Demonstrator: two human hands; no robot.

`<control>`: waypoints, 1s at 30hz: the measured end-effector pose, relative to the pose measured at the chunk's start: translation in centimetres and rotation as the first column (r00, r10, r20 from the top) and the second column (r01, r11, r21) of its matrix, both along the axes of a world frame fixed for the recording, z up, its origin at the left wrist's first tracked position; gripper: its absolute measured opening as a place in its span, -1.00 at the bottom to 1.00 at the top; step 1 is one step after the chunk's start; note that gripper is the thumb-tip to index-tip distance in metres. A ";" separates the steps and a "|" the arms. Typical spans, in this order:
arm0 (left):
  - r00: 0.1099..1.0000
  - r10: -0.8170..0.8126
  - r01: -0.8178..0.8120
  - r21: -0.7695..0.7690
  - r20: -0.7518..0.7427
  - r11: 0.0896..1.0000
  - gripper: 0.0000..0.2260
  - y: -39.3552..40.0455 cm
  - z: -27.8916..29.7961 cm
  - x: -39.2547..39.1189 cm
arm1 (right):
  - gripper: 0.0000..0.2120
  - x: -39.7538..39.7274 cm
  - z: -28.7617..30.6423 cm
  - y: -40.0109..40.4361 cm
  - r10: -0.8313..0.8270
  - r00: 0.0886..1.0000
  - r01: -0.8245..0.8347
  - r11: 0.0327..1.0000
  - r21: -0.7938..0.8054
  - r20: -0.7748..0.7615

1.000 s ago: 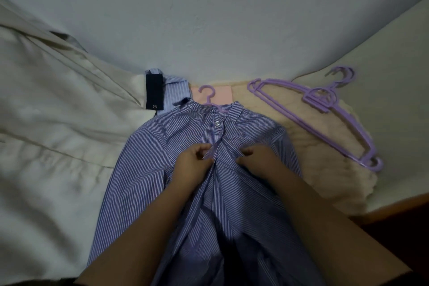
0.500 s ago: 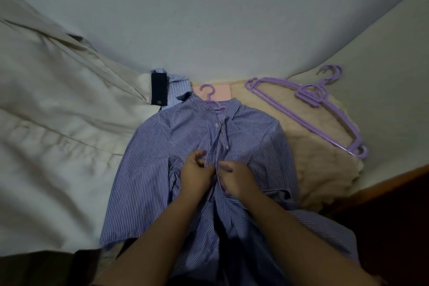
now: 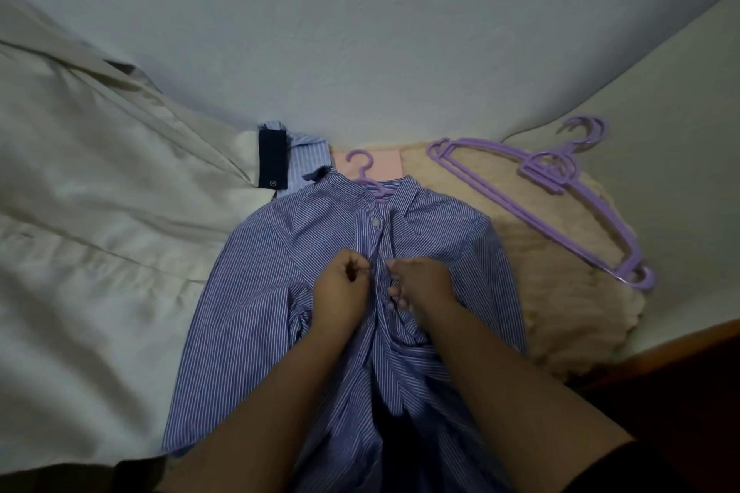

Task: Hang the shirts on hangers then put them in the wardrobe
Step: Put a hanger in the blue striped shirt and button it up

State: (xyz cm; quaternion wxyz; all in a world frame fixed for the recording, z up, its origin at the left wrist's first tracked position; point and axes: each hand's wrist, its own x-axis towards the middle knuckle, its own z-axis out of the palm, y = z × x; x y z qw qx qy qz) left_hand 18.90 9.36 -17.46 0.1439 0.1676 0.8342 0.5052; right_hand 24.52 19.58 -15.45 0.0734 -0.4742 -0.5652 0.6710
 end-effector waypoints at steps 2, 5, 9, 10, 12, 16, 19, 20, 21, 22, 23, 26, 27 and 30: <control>0.999 0.011 -0.012 0.019 0.049 1.000 -0.76 0.0 -0.1 -0.1 | -0.82 -0.1 0.1 0.0 -0.002 1.000 0.003 0.999 0.045 -0.011; 0.993 0.005 -0.013 0.065 0.121 0.998 -0.80 0.0 -0.2 -0.1 | -0.81 -0.2 0.3 -0.2 -0.001 1.000 0.002 0.997 0.072 -0.017; 0.984 -0.009 -0.008 0.090 0.178 0.996 -0.77 0.1 0.1 0.1 | -0.81 -0.2 0.3 -0.3 0.012 1.000 -0.011 0.997 0.080 -0.018; 0.982 -0.010 -0.008 0.091 0.189 0.996 -0.77 0.1 0.2 0.1 | -0.81 -0.2 0.3 -0.3 0.018 1.000 -0.017 0.998 0.067 -0.020; 0.976 -0.015 -0.007 0.097 0.218 0.995 -0.75 0.2 0.4 0.2 | -0.83 -0.1 0.3 -0.4 0.028 1.000 -0.028 0.999 0.023 -0.007; 0.974 0.003 -0.026 0.100 0.225 0.995 -0.75 0.1 0.5 0.2 | -0.77 -0.2 0.5 0.1 0.043 0.999 -0.046 0.995 0.093 0.033; 0.986 0.024 -0.034 0.063 0.162 0.997 -0.74 0.2 0.8 0.2 | -0.67 -0.2 1.1 0.3 0.116 0.976 -0.178 0.914 0.365 0.185; 0.989 0.021 -0.030 0.054 0.149 0.998 -0.74 0.2 0.9 0.3 | -0.70 -0.2 1.2 0.2 0.127 0.975 -0.190 0.899 0.394 0.180; 0.989 0.018 -0.026 0.051 0.148 0.998 -0.74 0.3 1.0 0.4 | -0.75 -0.1 1.2 0.0 0.139 0.979 -0.187 0.904 0.385 0.149; 0.988 0.018 -0.025 0.048 0.154 0.998 -0.73 0.4 1.1 0.5 | -0.80 -0.1 1.2 -0.1 0.139 0.984 -0.169 0.919 0.357 0.109; 0.987 0.020 -0.028 0.047 0.159 0.998 -0.73 0.4 1.2 0.5 | -0.82 0.0 1.2 -0.2 0.132 0.988 -0.151 0.936 0.317 0.081; 0.989 0.011 -0.018 0.045 0.151 0.999 -0.73 0.4 1.3 0.6 | -0.80 0.4 1.4 -0.1 0.137 0.990 -0.142 0.964 0.225 0.037; 0.989 0.002 -0.008 0.045 0.147 0.999 -0.73 0.4 1.4 0.6 | -0.80 0.4 1.4 0.1 0.142 0.990 -0.144 0.970 0.195 0.025; 0.987 -0.031 0.025 0.038 0.155 0.999 -0.71 0.2 1.5 0.5 | -0.81 0.5 1.3 0.1 0.148 0.989 -0.148 0.979 0.136 0.010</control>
